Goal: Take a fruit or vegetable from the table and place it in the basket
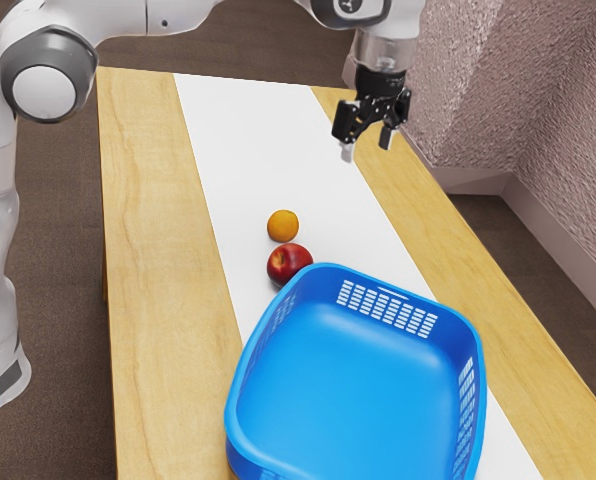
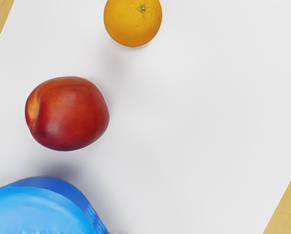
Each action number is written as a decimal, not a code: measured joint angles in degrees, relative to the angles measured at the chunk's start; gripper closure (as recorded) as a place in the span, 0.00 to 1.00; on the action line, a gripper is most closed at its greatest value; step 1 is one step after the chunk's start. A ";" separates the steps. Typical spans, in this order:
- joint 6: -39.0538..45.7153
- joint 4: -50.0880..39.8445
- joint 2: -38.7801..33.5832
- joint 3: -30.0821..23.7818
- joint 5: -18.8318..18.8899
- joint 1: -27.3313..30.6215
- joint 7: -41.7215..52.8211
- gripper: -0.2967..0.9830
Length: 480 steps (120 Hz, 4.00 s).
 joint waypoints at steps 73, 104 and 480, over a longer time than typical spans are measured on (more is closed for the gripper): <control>-1.29 -1.72 7.02 0.42 -7.60 2.18 16.75 0.23; -1.00 -4.80 6.15 1.13 -6.54 3.98 47.02 0.23; 19.75 -38.63 -7.00 -3.90 -4.28 3.93 126.01 0.24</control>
